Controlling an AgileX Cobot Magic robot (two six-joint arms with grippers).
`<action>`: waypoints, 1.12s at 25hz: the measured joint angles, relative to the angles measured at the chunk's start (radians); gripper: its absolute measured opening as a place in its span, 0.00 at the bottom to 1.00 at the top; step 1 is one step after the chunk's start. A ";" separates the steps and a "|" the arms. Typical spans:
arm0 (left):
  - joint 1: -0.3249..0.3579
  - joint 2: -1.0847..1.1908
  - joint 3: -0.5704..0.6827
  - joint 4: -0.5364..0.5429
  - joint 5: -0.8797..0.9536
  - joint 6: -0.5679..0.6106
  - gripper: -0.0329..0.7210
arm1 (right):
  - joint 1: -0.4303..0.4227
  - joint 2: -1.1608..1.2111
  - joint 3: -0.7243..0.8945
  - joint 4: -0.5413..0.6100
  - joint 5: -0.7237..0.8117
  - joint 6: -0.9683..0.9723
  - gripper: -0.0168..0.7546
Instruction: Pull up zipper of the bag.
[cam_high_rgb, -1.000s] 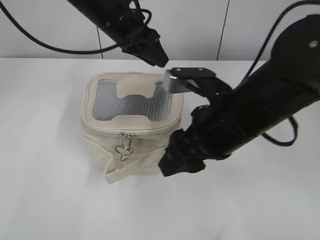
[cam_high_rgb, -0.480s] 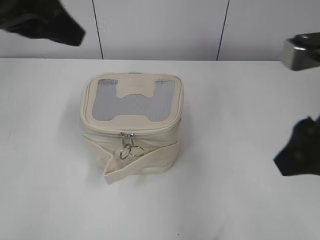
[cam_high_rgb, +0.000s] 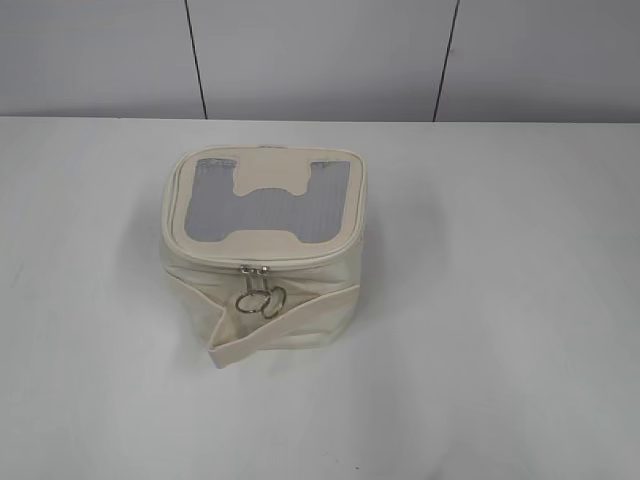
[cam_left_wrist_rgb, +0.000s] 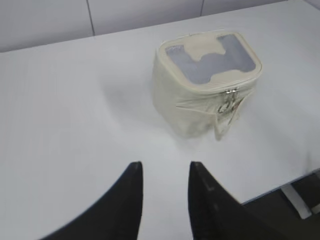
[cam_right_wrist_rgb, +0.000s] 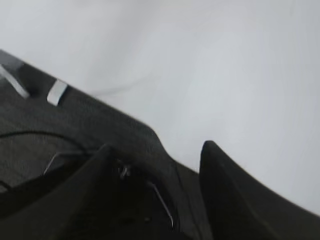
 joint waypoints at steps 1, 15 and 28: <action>0.000 -0.062 0.013 0.018 0.038 -0.003 0.36 | 0.000 -0.069 0.000 -0.007 0.000 0.000 0.57; 0.017 -0.251 0.251 -0.033 -0.073 0.039 0.36 | 0.000 -0.368 0.069 -0.077 -0.050 0.000 0.57; 0.017 -0.251 0.261 -0.043 -0.087 0.065 0.36 | 0.000 -0.368 0.077 -0.072 -0.067 0.000 0.57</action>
